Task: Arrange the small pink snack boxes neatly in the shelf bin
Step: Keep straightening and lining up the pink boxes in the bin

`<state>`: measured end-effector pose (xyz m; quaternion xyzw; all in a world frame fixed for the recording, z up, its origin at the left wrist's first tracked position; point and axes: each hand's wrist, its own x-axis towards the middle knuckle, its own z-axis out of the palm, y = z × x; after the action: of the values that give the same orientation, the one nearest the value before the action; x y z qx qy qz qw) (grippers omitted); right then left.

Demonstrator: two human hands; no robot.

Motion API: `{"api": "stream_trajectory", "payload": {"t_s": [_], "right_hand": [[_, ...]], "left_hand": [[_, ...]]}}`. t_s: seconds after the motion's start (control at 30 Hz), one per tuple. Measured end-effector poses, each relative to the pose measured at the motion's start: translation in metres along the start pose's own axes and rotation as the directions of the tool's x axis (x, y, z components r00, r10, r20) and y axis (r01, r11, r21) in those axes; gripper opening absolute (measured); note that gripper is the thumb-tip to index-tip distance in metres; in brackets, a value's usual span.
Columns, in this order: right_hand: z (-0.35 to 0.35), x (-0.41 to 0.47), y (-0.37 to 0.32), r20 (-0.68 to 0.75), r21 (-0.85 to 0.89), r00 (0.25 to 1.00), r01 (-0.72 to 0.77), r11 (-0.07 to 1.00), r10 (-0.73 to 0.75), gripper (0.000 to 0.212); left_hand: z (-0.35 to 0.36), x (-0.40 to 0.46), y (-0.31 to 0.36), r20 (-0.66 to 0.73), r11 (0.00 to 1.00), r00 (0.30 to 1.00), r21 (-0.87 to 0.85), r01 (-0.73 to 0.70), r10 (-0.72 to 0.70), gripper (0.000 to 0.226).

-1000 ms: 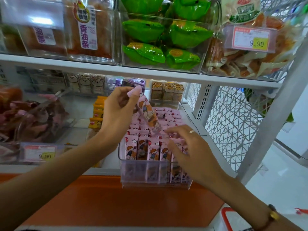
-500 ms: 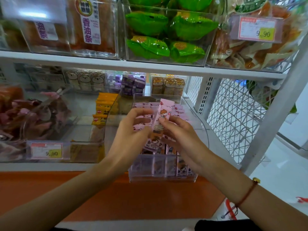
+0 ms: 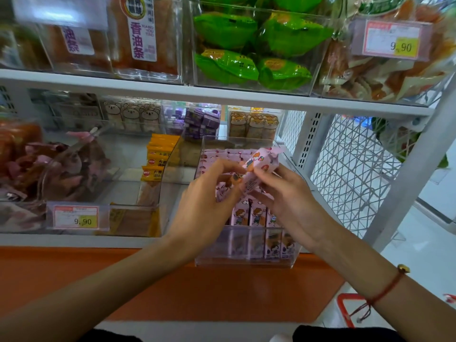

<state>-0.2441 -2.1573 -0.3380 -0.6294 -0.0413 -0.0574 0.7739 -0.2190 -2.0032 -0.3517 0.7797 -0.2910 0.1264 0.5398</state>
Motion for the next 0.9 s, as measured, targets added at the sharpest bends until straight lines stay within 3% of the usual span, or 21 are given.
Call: {"api": "stream_trajectory", "payload": {"t_s": [0.07,0.13,0.23,0.37,0.53,0.7,0.8,0.9], "right_hand": [[0.002,-0.001,0.002,-0.096,-0.123,0.994,0.036,0.992,-0.048,0.024],[0.005,-0.002,0.003,-0.171,-0.226,0.977,0.087,0.97,-0.127,0.022],[0.01,-0.005,0.002,-0.198,-0.311,0.955,0.15,0.938,-0.219,0.028],[0.01,-0.007,0.0,-0.109,-0.354,0.953,0.228,0.907,-0.282,0.049],[0.008,-0.012,-0.004,0.101,-0.413,0.9,0.425,0.805,-0.423,0.041],[0.007,-0.013,-0.004,0.111,-0.415,0.902,0.423,0.806,-0.416,0.042],[0.005,-0.012,-0.005,0.041,-0.436,0.924,0.36,0.825,-0.381,0.041],[0.001,-0.01,-0.008,-0.044,-0.471,0.933,0.295,0.831,-0.357,0.04]], "left_hand": [[-0.001,0.002,-0.001,-0.008,0.998,1.0,0.053,-0.025,0.025,0.018],[-0.001,0.002,-0.001,-0.014,0.991,0.998,0.118,-0.066,0.068,0.031],[-0.001,0.002,-0.002,-0.017,0.992,0.996,0.102,-0.08,0.082,0.042],[-0.006,0.006,-0.003,-0.06,0.997,0.996,-0.03,-0.064,0.062,0.038],[-0.015,0.009,-0.005,-0.042,0.991,0.991,-0.044,-0.125,0.124,0.035],[-0.016,0.009,-0.005,-0.007,0.987,0.992,-0.102,-0.122,0.122,0.034],[-0.016,0.011,0.0,0.062,0.974,0.997,-0.221,-0.041,0.056,0.035],[-0.015,0.012,0.005,0.157,0.926,0.981,-0.34,0.163,-0.115,0.03]]}}
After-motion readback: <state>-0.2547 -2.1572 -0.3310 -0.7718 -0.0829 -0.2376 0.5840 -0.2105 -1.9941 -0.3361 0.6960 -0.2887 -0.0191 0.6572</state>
